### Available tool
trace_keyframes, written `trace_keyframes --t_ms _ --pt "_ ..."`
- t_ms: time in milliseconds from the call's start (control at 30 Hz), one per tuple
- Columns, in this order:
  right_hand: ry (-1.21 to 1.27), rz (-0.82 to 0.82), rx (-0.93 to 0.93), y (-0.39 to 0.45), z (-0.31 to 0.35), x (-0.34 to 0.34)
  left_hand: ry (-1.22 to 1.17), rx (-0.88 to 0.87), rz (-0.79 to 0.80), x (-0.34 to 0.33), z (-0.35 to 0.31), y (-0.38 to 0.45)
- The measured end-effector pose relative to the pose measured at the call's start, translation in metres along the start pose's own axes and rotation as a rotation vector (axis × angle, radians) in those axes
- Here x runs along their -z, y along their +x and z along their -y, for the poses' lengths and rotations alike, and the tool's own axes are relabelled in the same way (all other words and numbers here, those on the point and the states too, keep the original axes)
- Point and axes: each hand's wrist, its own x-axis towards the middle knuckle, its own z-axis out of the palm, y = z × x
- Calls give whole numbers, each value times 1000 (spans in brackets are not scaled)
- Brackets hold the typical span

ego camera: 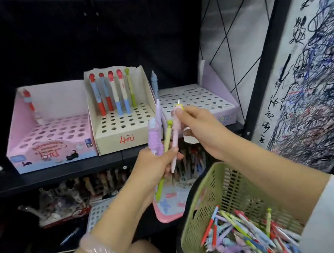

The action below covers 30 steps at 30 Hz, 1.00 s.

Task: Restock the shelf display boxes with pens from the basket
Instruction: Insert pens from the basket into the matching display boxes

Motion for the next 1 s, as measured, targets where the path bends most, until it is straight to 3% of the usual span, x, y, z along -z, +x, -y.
trace_keyframes --t_ms 67,300,533,1000 --pt "-78 -10 78 18 12 1 3 -22 -38 7 -9 9" --pt "-325 -285 380 109 56 34 -117 -122 -54 31 -45 50" --pt "-659 -387 299 179 26 44 -257 -136 -61 40 -70 80" --pt "-629 -293 330 210 11 46 -290 -78 -54 43 -67 101"
